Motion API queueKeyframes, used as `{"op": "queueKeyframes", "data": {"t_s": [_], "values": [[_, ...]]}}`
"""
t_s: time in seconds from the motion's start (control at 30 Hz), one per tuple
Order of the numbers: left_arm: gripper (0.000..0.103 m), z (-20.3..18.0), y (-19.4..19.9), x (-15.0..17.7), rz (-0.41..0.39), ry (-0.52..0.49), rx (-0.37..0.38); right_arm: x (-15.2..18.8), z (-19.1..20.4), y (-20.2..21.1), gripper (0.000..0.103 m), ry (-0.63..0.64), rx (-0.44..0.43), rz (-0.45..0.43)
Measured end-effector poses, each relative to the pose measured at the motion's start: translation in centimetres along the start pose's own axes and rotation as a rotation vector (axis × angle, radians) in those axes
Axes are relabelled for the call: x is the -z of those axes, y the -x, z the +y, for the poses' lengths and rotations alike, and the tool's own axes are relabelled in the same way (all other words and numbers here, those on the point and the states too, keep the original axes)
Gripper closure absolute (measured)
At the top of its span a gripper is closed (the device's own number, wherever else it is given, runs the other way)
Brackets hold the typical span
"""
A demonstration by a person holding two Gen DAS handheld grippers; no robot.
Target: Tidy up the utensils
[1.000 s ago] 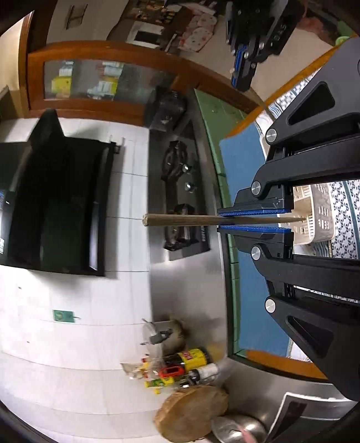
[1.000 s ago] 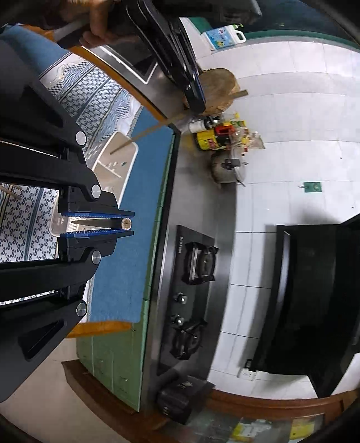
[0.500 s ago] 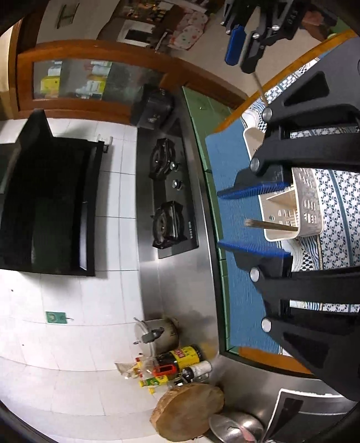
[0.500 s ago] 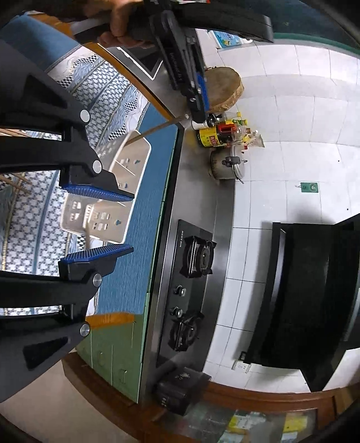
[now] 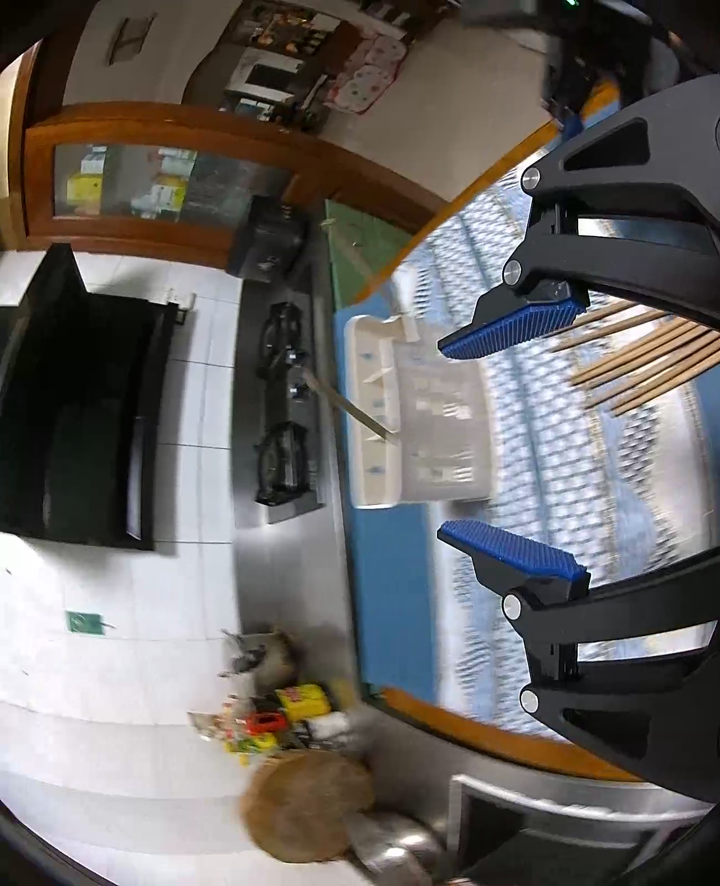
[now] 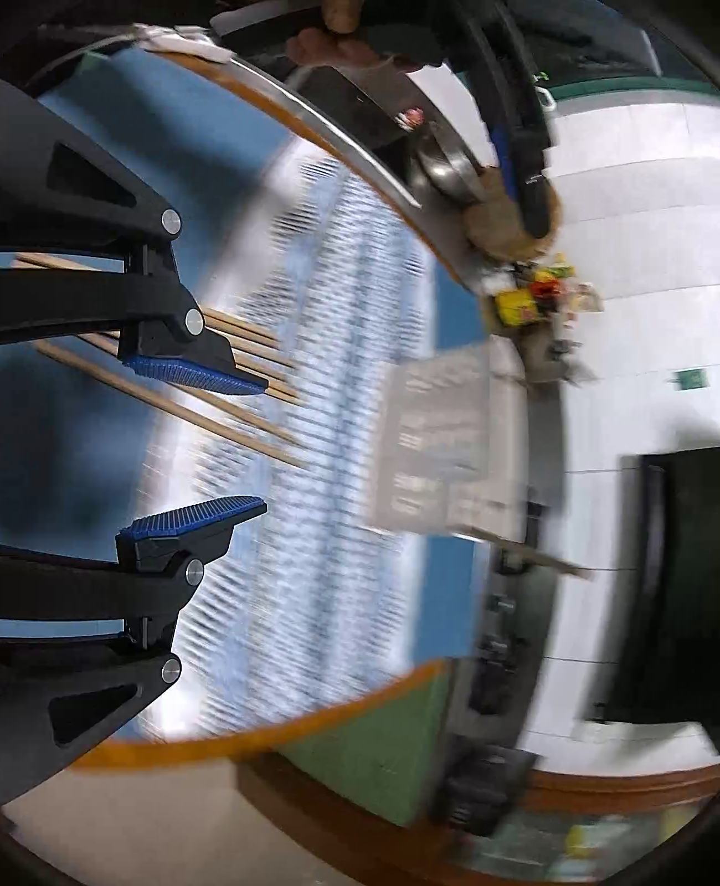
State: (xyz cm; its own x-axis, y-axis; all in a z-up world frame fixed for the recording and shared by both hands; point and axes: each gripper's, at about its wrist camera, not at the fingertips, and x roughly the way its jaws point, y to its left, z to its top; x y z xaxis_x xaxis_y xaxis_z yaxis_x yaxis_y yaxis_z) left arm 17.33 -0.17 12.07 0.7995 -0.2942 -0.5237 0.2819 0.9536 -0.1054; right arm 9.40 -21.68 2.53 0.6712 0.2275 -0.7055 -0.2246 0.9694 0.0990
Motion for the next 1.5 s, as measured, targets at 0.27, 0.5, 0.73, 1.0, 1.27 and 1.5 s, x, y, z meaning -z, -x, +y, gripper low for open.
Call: {"op": "queueKeyframes", "data": {"t_s": [0.27,0.5,0.73,1.0,1.27,1.5], "values": [[0.034,1.2,0.7,6.4,0.056,0.074,-0.022,6.4,2.2,-2.1,0.077,-0.082,-0.012,0.081],[0.030,2.0,0.6,9.9,0.098,0.110,-0.055,7.6,3.4,-4.0,0.084,-0.102,0.000,0.116],[0.026,2.8,0.3,12.0,0.129,0.118,-0.077,7.8,4.4,-5.5,0.088,-0.097,0.024,0.143],[0.024,2.6,-0.1,13.5,0.177,0.107,-0.090,8.0,4.5,-5.8,0.094,-0.077,0.066,0.140],[0.023,0.3,-0.8,16.6,0.282,0.081,-0.080,8.7,2.7,-4.7,0.095,-0.093,0.079,0.124],[0.023,-2.2,-1.4,19.3,0.365,0.068,-0.087,9.8,1.0,-3.3,0.096,-0.110,0.065,0.106]]}}
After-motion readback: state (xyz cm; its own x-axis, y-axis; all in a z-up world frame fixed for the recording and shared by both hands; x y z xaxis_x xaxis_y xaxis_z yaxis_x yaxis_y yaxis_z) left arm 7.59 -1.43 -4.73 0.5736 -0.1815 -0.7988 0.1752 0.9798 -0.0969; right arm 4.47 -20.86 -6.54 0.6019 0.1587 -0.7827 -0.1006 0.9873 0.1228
